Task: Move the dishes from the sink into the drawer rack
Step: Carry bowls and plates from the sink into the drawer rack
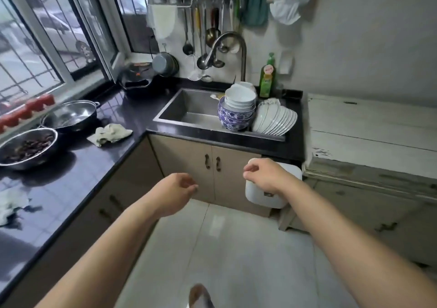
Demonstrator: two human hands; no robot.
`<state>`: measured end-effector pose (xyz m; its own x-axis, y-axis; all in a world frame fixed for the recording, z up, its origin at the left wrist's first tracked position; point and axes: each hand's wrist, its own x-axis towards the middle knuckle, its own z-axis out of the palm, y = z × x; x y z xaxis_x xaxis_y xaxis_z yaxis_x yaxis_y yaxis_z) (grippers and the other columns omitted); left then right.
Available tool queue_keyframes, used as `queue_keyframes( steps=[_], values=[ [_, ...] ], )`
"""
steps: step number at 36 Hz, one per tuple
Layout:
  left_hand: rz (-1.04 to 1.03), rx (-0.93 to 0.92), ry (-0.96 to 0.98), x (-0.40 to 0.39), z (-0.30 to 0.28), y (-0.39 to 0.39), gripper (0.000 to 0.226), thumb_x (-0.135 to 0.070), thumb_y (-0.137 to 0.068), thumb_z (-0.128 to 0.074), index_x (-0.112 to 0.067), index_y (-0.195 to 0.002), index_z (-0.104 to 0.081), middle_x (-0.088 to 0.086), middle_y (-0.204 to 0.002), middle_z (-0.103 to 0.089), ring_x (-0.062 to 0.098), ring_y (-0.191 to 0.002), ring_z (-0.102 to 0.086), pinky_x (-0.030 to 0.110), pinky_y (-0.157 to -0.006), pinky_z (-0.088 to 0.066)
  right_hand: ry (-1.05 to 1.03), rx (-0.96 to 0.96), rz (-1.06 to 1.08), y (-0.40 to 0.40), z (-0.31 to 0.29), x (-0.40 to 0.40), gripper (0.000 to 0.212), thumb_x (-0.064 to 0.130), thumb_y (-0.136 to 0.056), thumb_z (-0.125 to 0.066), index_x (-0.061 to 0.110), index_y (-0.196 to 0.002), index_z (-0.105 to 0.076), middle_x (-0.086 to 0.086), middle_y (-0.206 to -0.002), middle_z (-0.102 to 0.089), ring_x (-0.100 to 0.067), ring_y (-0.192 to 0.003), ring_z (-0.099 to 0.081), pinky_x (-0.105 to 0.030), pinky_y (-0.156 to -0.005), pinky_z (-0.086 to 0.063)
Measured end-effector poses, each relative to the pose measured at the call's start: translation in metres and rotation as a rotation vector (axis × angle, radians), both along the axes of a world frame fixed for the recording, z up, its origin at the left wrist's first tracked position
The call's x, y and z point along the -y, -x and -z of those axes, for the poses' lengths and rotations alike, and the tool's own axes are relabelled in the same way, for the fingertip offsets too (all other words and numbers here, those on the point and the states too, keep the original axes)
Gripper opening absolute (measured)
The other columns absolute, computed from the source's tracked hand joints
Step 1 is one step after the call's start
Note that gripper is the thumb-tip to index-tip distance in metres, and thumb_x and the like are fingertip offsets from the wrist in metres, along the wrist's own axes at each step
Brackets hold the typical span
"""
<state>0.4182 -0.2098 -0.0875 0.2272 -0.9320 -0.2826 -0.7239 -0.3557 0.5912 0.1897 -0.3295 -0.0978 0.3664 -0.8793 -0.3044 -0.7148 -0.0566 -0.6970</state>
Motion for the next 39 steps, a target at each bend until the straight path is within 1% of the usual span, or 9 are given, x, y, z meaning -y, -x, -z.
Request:
queue_keyframes(
  steps=[5, 9, 12, 15, 20, 27, 30, 35, 39],
  values=[
    [-0.002, -0.066, 0.034, 0.072, 0.010, -0.006, 0.015, -0.030, -0.098, -0.064, -0.031, -0.083, -0.065, -0.008, -0.084, -0.069, 0.019, -0.087, -0.070, 0.026, -0.075, -0.049, 0.011, 0.077, 0.079, -0.007, -0.004, 0.067, 0.014, 0.027, -0.093, -0.065, 0.025, -0.107, -0.070, 0.009, -0.097, -0.066, -0.013, -0.086, -0.060, -0.031, -0.079, -0.048],
    [-0.026, -0.143, 0.073, 0.129, 0.017, -0.020, 0.011, -0.027, -0.098, -0.064, -0.021, -0.098, -0.073, 0.001, -0.094, -0.075, 0.025, -0.091, -0.073, 0.026, -0.073, -0.054, 0.020, 0.077, 0.103, -0.018, -0.006, 0.119, 0.015, 0.026, -0.094, -0.064, 0.020, -0.105, -0.071, 0.005, -0.097, -0.067, -0.016, -0.087, -0.060, -0.034, -0.080, -0.049],
    [-0.042, -0.157, 0.083, 0.174, 0.016, -0.030, 0.015, -0.026, -0.099, -0.062, -0.017, -0.100, -0.074, 0.002, -0.094, -0.078, 0.025, -0.089, -0.074, 0.029, -0.076, -0.054, -0.020, 0.062, 0.153, -0.020, -0.003, 0.159, 0.017, 0.020, -0.094, -0.062, 0.006, -0.099, -0.071, -0.003, -0.085, -0.066, -0.018, -0.079, -0.060, -0.039, -0.075, -0.052],
    [-0.027, -0.146, 0.078, 0.222, 0.013, -0.039, 0.013, -0.030, -0.099, -0.061, -0.023, -0.102, -0.072, 0.000, -0.093, -0.078, 0.020, -0.087, -0.074, 0.034, -0.087, -0.056, -0.038, 0.083, 0.231, -0.020, 0.001, 0.204, 0.016, 0.015, -0.093, -0.060, 0.006, -0.091, -0.072, -0.005, -0.081, -0.069, -0.017, -0.072, -0.064, -0.034, -0.068, -0.052],
    [-0.035, -0.192, 0.074, 0.275, 0.015, -0.047, 0.012, -0.028, -0.099, -0.061, -0.023, -0.100, -0.072, 0.002, -0.091, -0.078, 0.020, -0.082, -0.075, 0.032, -0.081, -0.057, -0.159, 0.151, 0.366, -0.021, 0.022, 0.248, 0.017, 0.007, -0.097, -0.052, 0.008, -0.087, -0.065, -0.009, -0.082, -0.064, -0.019, -0.071, -0.057, -0.026, -0.058, -0.046],
    [-0.180, -0.199, 0.047, 0.323, 0.038, -0.070, 0.012, -0.025, -0.097, -0.062, -0.021, -0.095, -0.073, 0.001, -0.092, -0.078, 0.021, -0.084, -0.074, 0.035, -0.087, -0.056, -0.315, 0.064, 0.352, -0.043, 0.076, 0.327, 0.017, 0.023, -0.101, -0.056, 0.009, -0.096, -0.064, -0.008, -0.081, -0.066, -0.019, -0.063, -0.060, -0.026, -0.056, -0.050],
    [-0.268, -0.232, 0.036, 0.337, 0.044, -0.073, 0.012, -0.021, -0.097, -0.062, -0.019, -0.093, -0.073, 0.003, -0.090, -0.077, 0.023, -0.083, -0.075, 0.031, -0.080, -0.056, -0.338, 0.046, 0.362, -0.050, 0.086, 0.374, 0.020, 0.027, -0.099, -0.058, 0.009, -0.092, -0.063, -0.009, -0.079, -0.066, -0.019, -0.059, -0.061, -0.025, -0.054, -0.051],
    [-0.339, -0.252, 0.023, 0.359, 0.046, -0.073, 0.010, -0.020, -0.097, -0.063, -0.020, -0.093, -0.073, -0.001, -0.085, -0.076, 0.020, -0.076, -0.073, 0.031, -0.074, -0.056, -0.253, 0.079, 0.472, -0.054, 0.083, 0.461, 0.041, 0.037, -0.099, -0.060, 0.004, -0.075, -0.061, -0.014, -0.070, -0.066, -0.027, -0.062, -0.060, -0.033, -0.062, -0.052],
    [-0.392, -0.198, -0.009, 0.376, 0.048, -0.072, 0.012, -0.024, -0.097, -0.062, -0.025, -0.094, -0.073, -0.002, -0.083, -0.075, 0.016, -0.078, -0.072, 0.030, -0.074, -0.055, -0.205, 0.036, 0.461, -0.063, 0.082, 0.524, 0.045, 0.048, -0.093, -0.061, 0.005, -0.082, -0.065, -0.013, -0.067, -0.067, -0.027, -0.059, -0.062, -0.034, -0.061, -0.054]
  ],
)
